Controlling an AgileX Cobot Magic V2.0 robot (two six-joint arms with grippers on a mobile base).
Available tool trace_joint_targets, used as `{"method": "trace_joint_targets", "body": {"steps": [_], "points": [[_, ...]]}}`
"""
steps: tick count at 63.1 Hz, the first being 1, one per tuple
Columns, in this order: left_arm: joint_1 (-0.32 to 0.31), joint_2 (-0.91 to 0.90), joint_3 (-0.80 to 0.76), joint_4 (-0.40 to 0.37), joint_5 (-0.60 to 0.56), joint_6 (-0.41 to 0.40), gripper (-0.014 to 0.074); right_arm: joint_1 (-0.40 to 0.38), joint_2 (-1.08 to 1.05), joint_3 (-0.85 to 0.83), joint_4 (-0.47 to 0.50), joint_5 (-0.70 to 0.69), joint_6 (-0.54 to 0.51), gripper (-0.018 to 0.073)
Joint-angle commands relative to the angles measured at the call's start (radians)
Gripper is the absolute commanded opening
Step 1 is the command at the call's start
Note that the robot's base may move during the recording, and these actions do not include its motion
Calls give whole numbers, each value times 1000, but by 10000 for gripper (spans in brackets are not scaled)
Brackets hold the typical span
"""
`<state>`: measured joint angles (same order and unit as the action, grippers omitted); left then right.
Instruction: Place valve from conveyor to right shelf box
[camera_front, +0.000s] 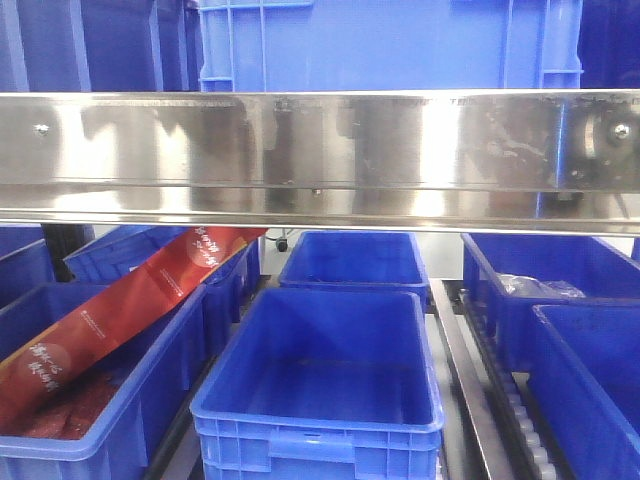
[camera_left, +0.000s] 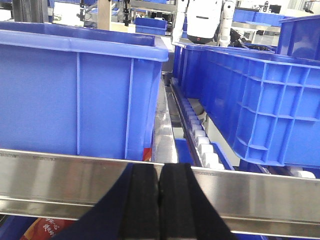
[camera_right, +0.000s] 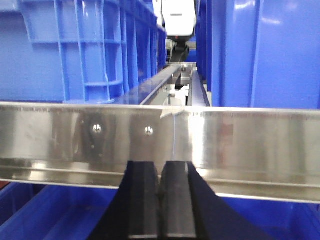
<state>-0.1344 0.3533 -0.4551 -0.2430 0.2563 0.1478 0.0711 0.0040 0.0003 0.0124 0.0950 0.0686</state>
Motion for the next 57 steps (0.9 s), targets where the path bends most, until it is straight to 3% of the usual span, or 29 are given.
{"method": "trace_joint_targets", "body": {"steps": [1, 6, 13, 57], "points": [[2, -5, 1, -7, -11, -3, -111, -1, -4, 0, -12, -14, 3, -168], [2, -5, 1, -7, -11, -3, -111, -1, -4, 0, -6, -21, -16, -168], [2, -5, 1, -7, -11, -3, -111, -1, -4, 0, 43, -27, -139, -168], [2, -5, 1, -7, -11, -3, -111, -1, -4, 0, 43, -43, -129, -168]]}}
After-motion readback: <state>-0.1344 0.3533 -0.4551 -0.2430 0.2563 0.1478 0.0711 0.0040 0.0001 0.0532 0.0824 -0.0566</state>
